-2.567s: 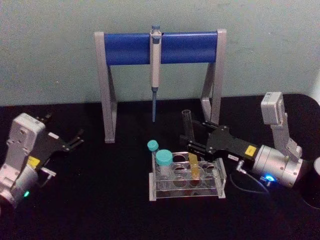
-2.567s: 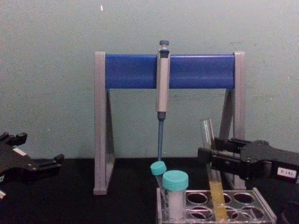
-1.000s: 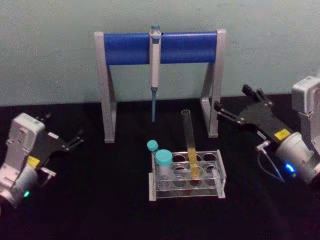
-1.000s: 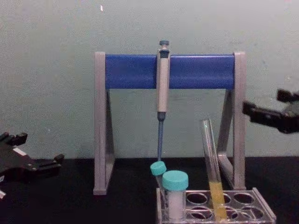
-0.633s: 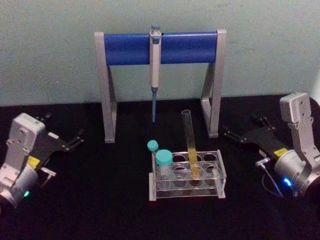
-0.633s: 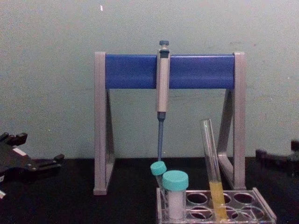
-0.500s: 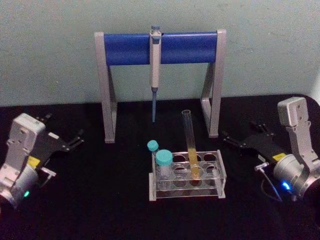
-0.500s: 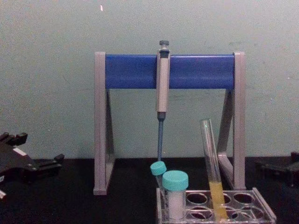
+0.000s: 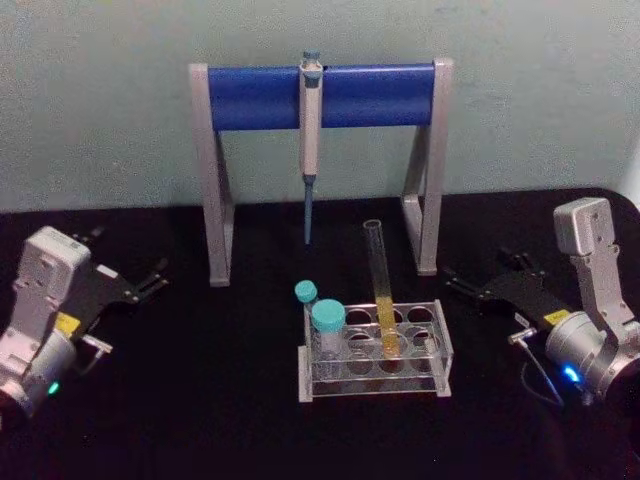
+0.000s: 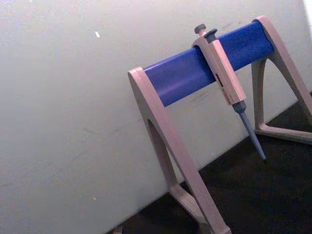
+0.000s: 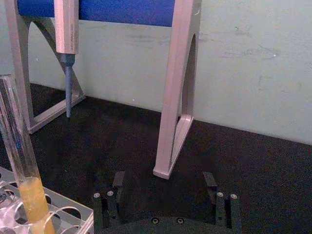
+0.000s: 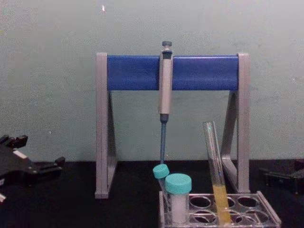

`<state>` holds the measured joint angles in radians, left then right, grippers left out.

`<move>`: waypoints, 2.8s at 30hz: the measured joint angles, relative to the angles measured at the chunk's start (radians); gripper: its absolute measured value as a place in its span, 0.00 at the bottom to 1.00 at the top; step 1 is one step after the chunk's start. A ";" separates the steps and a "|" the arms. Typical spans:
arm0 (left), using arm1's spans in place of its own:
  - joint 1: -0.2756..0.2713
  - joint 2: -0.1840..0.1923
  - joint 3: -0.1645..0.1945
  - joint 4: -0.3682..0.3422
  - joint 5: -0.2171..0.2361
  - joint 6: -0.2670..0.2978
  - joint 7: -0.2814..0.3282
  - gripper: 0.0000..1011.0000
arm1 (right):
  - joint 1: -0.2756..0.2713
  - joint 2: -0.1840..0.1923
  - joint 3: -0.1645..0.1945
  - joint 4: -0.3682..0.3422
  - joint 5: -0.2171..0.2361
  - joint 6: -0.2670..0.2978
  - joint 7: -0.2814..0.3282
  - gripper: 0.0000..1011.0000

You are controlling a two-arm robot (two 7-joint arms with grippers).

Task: Pick up the test tube from the test tube rack, shake it, then place it back into the test tube rack.

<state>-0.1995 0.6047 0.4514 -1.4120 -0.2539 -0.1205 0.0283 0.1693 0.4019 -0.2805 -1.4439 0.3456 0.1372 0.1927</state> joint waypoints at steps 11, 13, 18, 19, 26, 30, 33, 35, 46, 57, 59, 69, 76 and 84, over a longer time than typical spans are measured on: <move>0.000 0.000 0.000 0.000 0.000 0.000 0.000 0.99 | 0.000 0.001 -0.002 -0.002 -0.001 -0.002 -0.002 0.99; 0.000 0.000 0.000 0.000 0.000 0.000 0.000 0.99 | 0.000 0.002 -0.002 -0.002 -0.001 -0.002 -0.002 0.99; 0.000 0.000 0.000 0.000 0.000 0.000 0.000 0.99 | 0.000 0.002 -0.002 -0.003 -0.001 -0.003 -0.002 0.99; 0.000 0.000 0.000 0.000 0.000 0.000 0.000 0.99 | 0.000 0.002 -0.002 -0.003 -0.001 -0.003 -0.002 0.99; 0.000 0.000 0.000 0.000 0.000 0.000 0.000 0.99 | 0.000 0.002 -0.003 -0.004 -0.002 -0.004 -0.003 0.99; 0.000 0.000 0.000 0.000 0.000 0.000 0.000 0.99 | 0.000 0.002 -0.003 -0.004 -0.002 -0.004 -0.003 0.99; 0.000 0.000 0.000 0.000 0.000 0.000 0.000 0.99 | 0.000 0.002 -0.003 -0.004 -0.002 -0.004 -0.003 0.99; 0.000 0.000 0.000 0.000 0.000 0.000 0.000 0.99 | 0.000 0.002 -0.003 -0.004 -0.002 -0.004 -0.003 0.99; 0.000 0.000 0.000 0.000 0.000 0.000 0.000 0.99 | 0.000 0.002 -0.003 -0.004 -0.002 -0.004 -0.003 0.99; 0.000 0.000 0.000 0.000 0.000 0.000 0.000 0.99 | 0.000 0.002 -0.003 -0.004 -0.002 -0.004 -0.003 0.99; 0.000 0.000 0.000 0.000 0.000 0.000 0.000 0.99 | 0.000 0.002 -0.003 -0.004 -0.002 -0.004 -0.003 0.99; 0.000 0.000 0.000 0.000 0.000 0.000 0.000 0.99 | 0.000 0.002 -0.003 -0.004 -0.002 -0.004 -0.003 0.99; 0.000 0.000 0.000 0.000 0.000 0.000 0.000 0.99 | 0.000 0.002 -0.003 -0.004 -0.002 -0.004 -0.003 0.99; 0.000 0.000 0.000 0.000 0.000 0.000 0.000 0.99 | 0.000 0.002 -0.003 -0.004 -0.002 -0.004 -0.003 0.99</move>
<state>-0.1995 0.6047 0.4514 -1.4120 -0.2540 -0.1205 0.0283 0.1696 0.4043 -0.2830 -1.4475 0.3439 0.1334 0.1897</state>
